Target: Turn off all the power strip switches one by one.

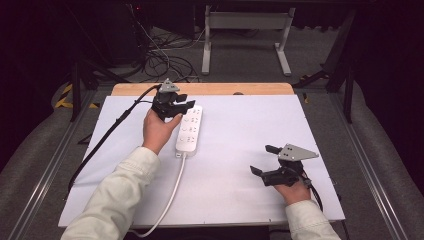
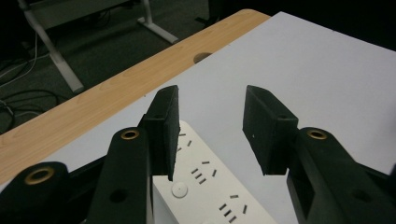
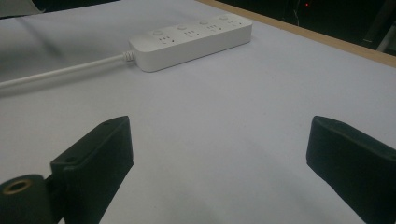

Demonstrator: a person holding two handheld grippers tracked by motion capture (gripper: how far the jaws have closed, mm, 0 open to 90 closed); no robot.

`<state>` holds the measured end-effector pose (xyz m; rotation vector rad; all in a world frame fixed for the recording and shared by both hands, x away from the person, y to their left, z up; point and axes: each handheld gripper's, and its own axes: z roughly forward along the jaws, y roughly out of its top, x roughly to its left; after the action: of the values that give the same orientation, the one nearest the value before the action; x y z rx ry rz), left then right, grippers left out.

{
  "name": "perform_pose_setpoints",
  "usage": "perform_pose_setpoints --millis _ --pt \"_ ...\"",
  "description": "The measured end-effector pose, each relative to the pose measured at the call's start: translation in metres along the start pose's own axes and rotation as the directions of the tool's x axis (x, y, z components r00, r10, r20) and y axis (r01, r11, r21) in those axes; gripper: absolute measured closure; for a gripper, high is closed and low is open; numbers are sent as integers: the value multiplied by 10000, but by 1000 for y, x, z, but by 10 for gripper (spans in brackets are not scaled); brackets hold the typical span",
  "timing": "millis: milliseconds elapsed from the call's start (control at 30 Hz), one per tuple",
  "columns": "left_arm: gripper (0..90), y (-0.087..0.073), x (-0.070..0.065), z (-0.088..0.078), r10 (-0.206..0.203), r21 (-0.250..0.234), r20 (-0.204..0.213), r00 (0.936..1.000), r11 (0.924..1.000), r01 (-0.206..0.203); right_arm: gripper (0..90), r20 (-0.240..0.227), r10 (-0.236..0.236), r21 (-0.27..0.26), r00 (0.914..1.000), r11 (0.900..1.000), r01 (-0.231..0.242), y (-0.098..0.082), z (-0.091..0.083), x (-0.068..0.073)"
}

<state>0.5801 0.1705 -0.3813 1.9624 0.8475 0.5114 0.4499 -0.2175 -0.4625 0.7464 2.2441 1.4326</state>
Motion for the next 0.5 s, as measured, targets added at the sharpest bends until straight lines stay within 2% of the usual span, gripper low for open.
perform_pose_setpoints --millis 67,167,267,500 --pt "530 0 -2 -6 184 -87 31 9998 9998 -183 80 14 10 -3 10000 10000 -10 0 0 0" --pt "478 0 -8 -15 243 -111 143 9996 9996 -241 80 42 -13 16 10000 10000 13 0 1 0" --pt "429 0 -14 -27 613 -221 186 9979 9979 -609 80 42 -9 -17 10000 10000 9 1 0 0" --pt "318 -8 -26 -59 652 -848 471 9968 9945 -610 80 36 -13 -84 10000 10000 13 1 -1 1"
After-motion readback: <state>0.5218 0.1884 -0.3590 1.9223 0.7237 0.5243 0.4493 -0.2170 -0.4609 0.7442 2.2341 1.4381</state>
